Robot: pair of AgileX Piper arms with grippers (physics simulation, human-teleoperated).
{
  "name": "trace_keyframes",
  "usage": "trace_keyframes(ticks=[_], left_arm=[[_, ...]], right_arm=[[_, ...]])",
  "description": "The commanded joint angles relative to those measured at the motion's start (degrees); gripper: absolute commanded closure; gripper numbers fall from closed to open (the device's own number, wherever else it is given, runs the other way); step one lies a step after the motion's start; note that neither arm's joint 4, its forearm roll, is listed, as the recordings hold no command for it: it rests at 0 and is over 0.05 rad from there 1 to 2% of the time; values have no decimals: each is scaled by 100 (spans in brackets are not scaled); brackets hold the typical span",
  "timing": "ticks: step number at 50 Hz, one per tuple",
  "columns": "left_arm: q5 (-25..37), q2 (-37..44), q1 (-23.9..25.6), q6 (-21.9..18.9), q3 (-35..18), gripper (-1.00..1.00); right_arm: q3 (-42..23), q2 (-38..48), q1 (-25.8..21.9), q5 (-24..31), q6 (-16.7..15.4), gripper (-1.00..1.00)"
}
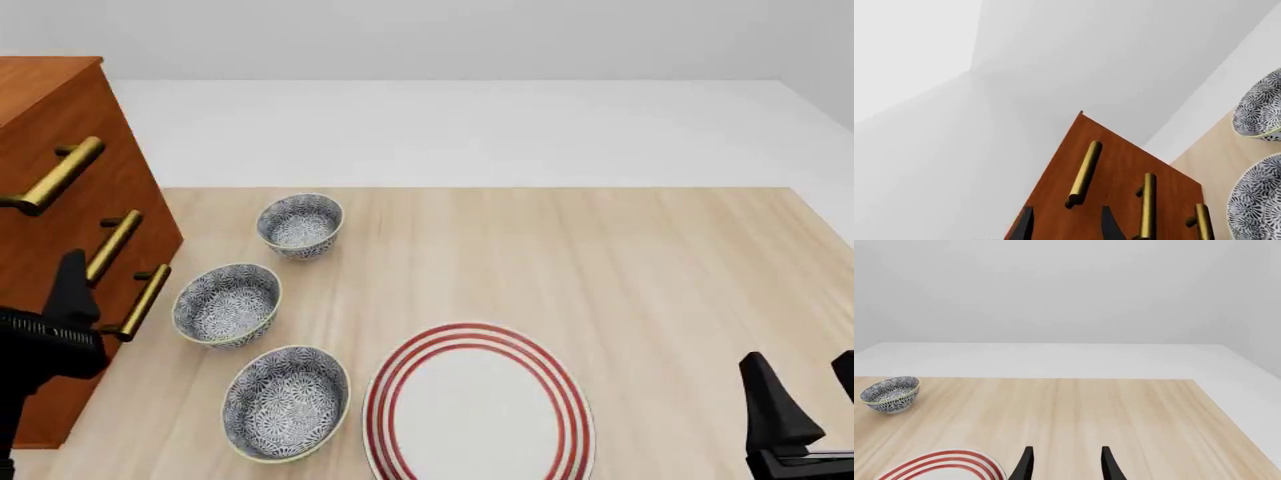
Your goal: Open the top drawer of the cabinet.
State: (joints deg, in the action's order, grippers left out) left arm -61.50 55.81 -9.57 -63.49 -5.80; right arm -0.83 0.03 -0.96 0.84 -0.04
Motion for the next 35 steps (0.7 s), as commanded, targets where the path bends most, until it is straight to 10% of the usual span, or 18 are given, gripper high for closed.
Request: trace_keyframes(ticks=[1,35], left_arm=[[-245,437,-63,-137,-47,-100],[-16,601,-224,-524,-545,-100]], right_arm=[[1,0,0,-2,0,-100],[1,0,0,-1,1,-100]])
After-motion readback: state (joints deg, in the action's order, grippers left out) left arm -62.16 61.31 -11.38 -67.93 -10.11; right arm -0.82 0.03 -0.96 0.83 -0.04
